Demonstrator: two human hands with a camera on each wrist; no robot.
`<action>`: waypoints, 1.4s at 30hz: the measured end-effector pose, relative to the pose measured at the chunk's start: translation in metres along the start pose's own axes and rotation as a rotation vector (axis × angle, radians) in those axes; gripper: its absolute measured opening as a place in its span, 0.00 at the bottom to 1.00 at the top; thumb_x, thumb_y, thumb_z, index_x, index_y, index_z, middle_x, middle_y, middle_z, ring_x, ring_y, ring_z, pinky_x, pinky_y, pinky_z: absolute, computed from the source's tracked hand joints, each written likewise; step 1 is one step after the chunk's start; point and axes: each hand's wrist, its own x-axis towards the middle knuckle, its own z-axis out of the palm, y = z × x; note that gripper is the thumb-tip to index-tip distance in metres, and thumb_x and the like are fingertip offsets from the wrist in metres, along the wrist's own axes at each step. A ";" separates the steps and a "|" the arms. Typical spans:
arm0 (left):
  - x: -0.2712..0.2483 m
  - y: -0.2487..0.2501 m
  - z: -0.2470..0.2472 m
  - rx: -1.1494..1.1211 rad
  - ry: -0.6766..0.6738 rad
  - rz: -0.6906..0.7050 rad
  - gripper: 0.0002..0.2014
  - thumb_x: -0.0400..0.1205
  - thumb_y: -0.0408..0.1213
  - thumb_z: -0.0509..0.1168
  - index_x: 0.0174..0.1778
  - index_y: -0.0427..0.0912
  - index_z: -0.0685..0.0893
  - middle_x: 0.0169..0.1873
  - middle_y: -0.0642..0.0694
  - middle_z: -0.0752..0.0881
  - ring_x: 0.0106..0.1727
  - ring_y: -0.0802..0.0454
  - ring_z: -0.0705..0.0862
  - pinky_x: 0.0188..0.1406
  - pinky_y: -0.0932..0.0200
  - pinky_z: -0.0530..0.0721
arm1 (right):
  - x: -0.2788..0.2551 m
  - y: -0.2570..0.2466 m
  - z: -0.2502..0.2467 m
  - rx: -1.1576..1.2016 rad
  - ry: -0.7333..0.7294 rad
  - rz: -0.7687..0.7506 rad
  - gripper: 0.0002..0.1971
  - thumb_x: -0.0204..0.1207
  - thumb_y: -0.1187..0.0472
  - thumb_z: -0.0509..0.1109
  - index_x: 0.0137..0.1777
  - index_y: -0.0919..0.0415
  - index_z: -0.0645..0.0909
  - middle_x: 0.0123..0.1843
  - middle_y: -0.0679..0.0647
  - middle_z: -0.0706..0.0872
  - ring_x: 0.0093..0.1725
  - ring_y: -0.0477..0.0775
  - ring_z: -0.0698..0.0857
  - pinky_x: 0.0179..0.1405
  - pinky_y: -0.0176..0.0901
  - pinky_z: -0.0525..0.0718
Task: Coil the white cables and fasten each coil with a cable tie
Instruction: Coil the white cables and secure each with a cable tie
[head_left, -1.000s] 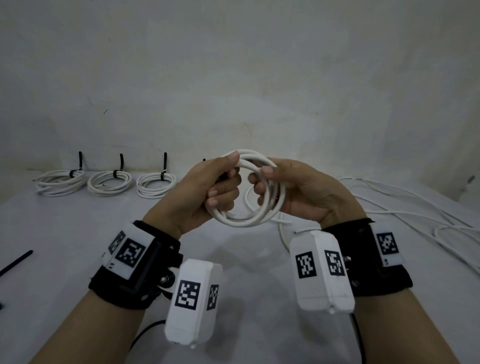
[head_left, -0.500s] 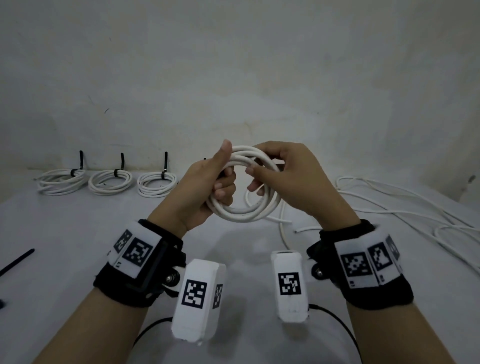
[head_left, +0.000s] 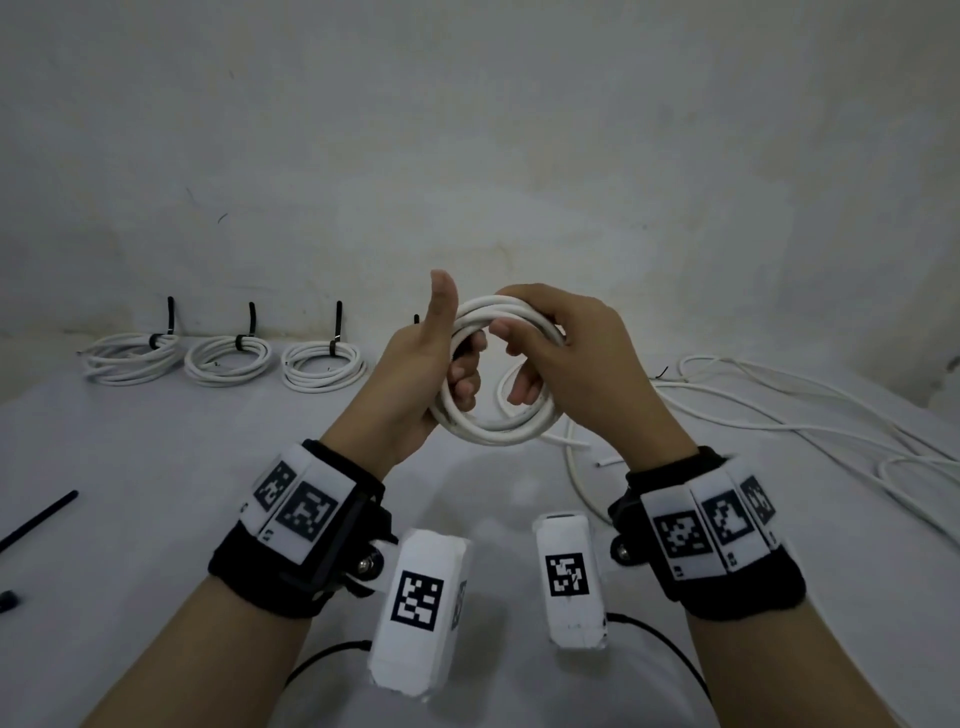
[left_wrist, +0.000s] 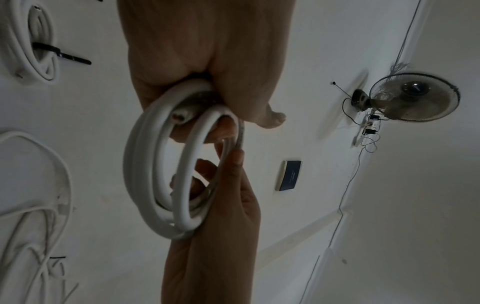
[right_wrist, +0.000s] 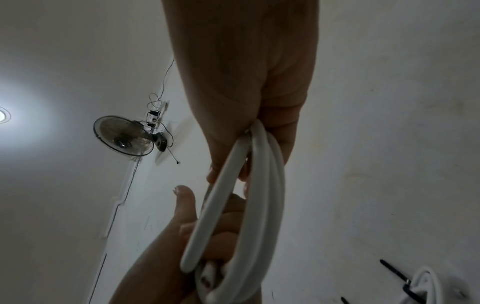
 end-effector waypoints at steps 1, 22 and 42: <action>0.000 0.000 0.000 0.007 -0.007 0.012 0.31 0.62 0.69 0.54 0.34 0.40 0.78 0.17 0.52 0.67 0.18 0.57 0.69 0.20 0.66 0.72 | 0.000 0.000 -0.001 0.004 0.023 0.000 0.07 0.80 0.60 0.68 0.53 0.60 0.85 0.31 0.50 0.84 0.20 0.48 0.85 0.25 0.34 0.82; 0.002 0.001 -0.006 0.078 0.066 -0.025 0.31 0.77 0.69 0.41 0.27 0.43 0.66 0.17 0.52 0.65 0.15 0.59 0.62 0.15 0.67 0.66 | 0.000 0.002 0.022 0.634 0.162 0.254 0.12 0.69 0.72 0.76 0.52 0.64 0.85 0.23 0.46 0.80 0.16 0.44 0.70 0.17 0.32 0.69; 0.002 0.008 -0.024 0.022 -0.210 -0.076 0.12 0.87 0.34 0.53 0.51 0.36 0.81 0.27 0.48 0.73 0.28 0.54 0.77 0.34 0.61 0.82 | 0.000 0.004 0.025 0.718 0.347 0.291 0.08 0.73 0.75 0.70 0.45 0.61 0.78 0.22 0.49 0.74 0.17 0.46 0.66 0.17 0.33 0.66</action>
